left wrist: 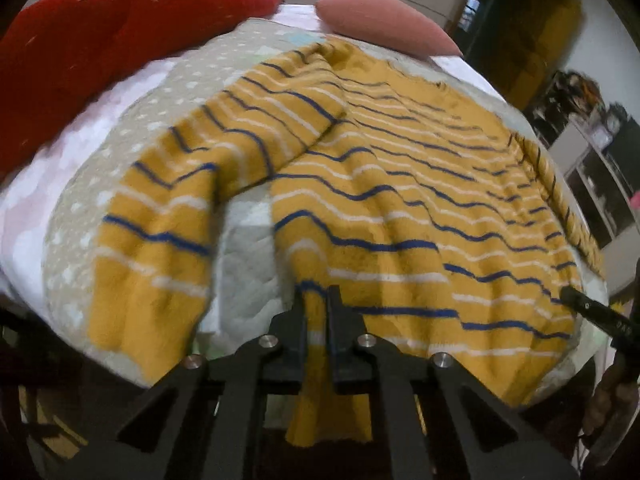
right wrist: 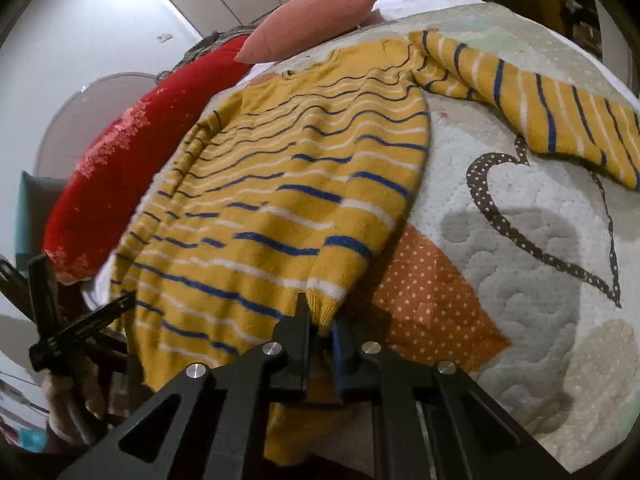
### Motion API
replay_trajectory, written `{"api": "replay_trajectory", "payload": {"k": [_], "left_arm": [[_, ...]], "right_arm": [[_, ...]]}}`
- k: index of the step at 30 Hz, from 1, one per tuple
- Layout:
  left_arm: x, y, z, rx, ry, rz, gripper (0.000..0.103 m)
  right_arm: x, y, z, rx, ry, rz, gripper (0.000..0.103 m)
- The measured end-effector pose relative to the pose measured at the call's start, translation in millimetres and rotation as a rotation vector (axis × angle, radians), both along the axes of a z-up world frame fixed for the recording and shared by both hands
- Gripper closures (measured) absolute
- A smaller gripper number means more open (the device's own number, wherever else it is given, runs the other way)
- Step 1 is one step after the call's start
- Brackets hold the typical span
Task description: Fold small clothes
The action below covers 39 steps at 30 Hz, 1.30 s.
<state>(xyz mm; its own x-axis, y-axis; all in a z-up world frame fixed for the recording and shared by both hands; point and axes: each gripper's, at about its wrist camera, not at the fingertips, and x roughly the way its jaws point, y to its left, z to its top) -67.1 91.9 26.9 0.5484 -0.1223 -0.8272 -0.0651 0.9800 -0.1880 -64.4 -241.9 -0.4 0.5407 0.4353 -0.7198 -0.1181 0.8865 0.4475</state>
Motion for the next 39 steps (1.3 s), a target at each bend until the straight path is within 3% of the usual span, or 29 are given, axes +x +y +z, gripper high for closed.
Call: {"api": "replay_trajectory", "payload": {"k": [6, 8, 9, 11, 13, 14, 18, 19, 23, 29, 30, 31, 32, 34, 39], "left_arm": [[-43.6, 19.5, 10.4, -0.013, -0.015, 0.038, 0.098], [-55.4, 25.1, 13.8, -0.029, -0.019, 0.043, 0.094], [-59.9, 26.8, 16.7, -0.025, -0.026, 0.044, 0.089], [-64.2, 27.7, 24.9, 0.003, -0.060, 0.048, 0.052], [-61.8, 25.8, 34.9, 0.034, -0.108, 0.058, 0.039], [-57.3, 23.0, 39.8, 0.041, -0.129, 0.055, 0.038], [-39.3, 3.2, 46.7, 0.016, -0.148, 0.002, 0.034], [-35.2, -3.0, 46.5, 0.009, -0.146, -0.011, 0.033], [-21.3, -24.4, 37.6, -0.014, -0.109, -0.062, 0.033], [-5.0, -35.5, 28.0, 0.025, -0.068, -0.074, 0.033], [-2.7, -34.9, 28.5, 0.028, -0.067, -0.067, 0.033], [-1.7, -33.4, 28.9, 0.032, -0.066, -0.064, 0.033], [-0.1, -32.1, 29.9, 0.035, -0.067, -0.058, 0.033], [2.5, -27.5, 34.2, 0.039, -0.079, -0.043, 0.033], [7.4, -7.1, 40.5, 0.027, -0.112, 0.009, 0.033]], "right_arm": [[-35.7, -34.0, 16.8, -0.044, 0.000, -0.070, 0.097], [-49.6, -46.5, 23.0, -0.041, -0.012, -0.085, 0.096], [-55.7, -55.4, 27.7, -0.031, -0.027, -0.099, 0.096], [-61.6, -77.7, 36.0, -0.022, -0.058, -0.151, 0.096], [-58.8, -107.9, 39.6, -0.017, -0.072, -0.247, 0.092], [-54.7, -129.9, 37.8, 0.008, -0.072, -0.324, 0.089], [-42.2, -182.7, 22.4, 0.061, -0.069, -0.497, 0.053], [-39.0, -191.9, 18.2, 0.072, -0.061, -0.523, 0.050], [-25.4, -230.9, -1.8, 0.194, -0.035, -0.618, 0.050], [11.8, -270.8, -8.1, 0.239, -0.060, -0.722, 0.046], [18.7, -276.9, -9.6, 0.260, -0.068, -0.729, 0.055], [25.7, -281.6, -10.1, 0.277, -0.068, -0.734, 0.089], [33.3, -290.1, -9.4, 0.297, -0.061, -0.733, 0.095], [38.8, -303.2, 10.8, 0.282, -0.114, -0.768, 0.095], [36.2, -332.5, 100.4, 0.086, -0.266, -0.905, 0.095]]}}
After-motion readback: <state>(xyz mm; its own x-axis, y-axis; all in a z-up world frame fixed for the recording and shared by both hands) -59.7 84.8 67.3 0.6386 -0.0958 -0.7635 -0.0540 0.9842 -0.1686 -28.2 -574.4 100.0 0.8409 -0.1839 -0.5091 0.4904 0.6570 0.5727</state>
